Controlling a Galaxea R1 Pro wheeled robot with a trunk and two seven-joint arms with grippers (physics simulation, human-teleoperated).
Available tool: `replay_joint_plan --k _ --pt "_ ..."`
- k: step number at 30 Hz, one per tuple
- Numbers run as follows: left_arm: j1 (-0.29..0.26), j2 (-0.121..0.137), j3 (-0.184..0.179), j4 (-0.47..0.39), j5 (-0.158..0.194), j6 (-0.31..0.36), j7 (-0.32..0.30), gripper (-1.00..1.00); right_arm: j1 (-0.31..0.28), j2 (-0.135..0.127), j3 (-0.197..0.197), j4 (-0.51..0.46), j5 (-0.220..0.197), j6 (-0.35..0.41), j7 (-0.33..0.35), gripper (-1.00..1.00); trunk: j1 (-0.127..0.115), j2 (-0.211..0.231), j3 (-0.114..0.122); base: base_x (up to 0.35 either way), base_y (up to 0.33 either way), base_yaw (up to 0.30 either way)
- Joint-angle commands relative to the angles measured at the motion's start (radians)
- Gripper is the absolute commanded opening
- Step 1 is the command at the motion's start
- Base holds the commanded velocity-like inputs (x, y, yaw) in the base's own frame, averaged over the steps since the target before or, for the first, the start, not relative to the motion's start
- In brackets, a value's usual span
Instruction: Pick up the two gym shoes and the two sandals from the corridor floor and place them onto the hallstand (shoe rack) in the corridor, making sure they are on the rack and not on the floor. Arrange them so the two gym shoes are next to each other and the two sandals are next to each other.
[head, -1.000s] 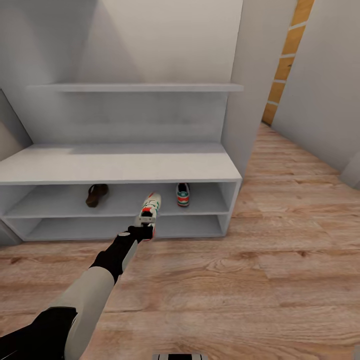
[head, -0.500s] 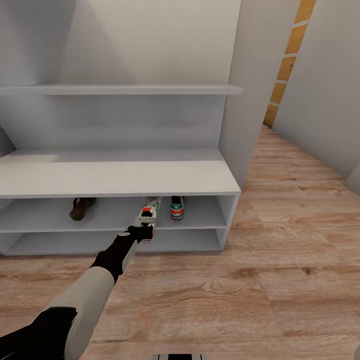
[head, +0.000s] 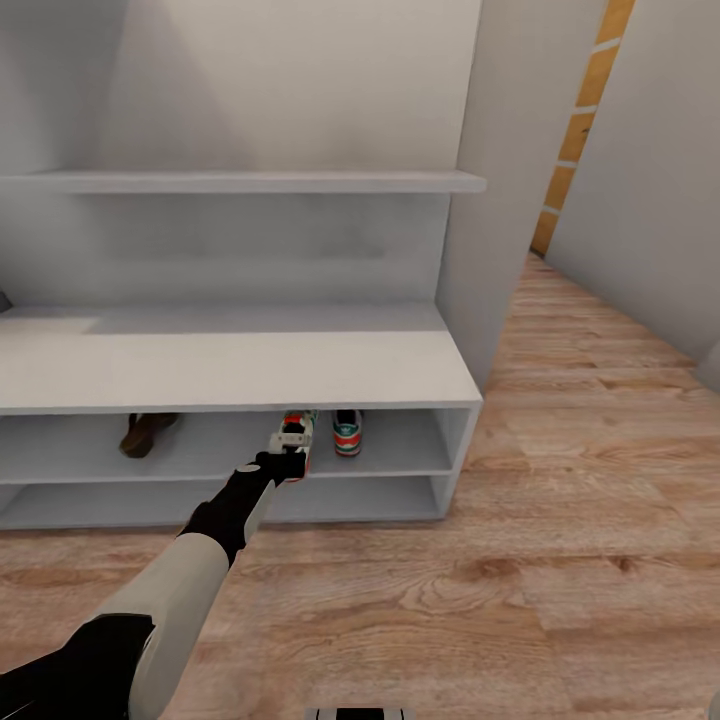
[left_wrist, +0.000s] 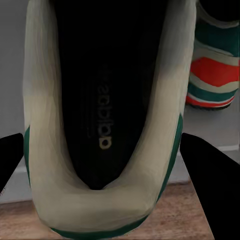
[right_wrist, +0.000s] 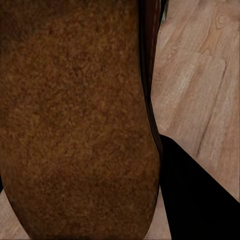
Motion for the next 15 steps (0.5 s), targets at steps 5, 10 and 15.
replay_joint_plan --k 5,10,15 --pt "0.0 -0.001 0.003 -0.002 -0.007 0.006 -0.003 -1.0 -0.001 0.0 0.0 -0.001 0.002 0.005 -0.001 -1.0 0.0 0.0 -0.001 0.313 -0.063 0.0" --pt "0.0 0.0 0.003 -0.002 -0.007 0.006 -0.003 -1.0 -0.001 0.0 0.0 -0.001 0.002 0.005 -0.001 -1.0 0.0 0.0 -0.001 0.184 -0.111 0.0" --pt "0.0 0.0 0.003 -0.002 -0.007 0.006 -0.003 -1.0 -0.001 0.0 0.0 -0.001 0.001 0.005 -0.001 -1.0 0.0 0.0 -0.001 0.019 -0.011 0.0"
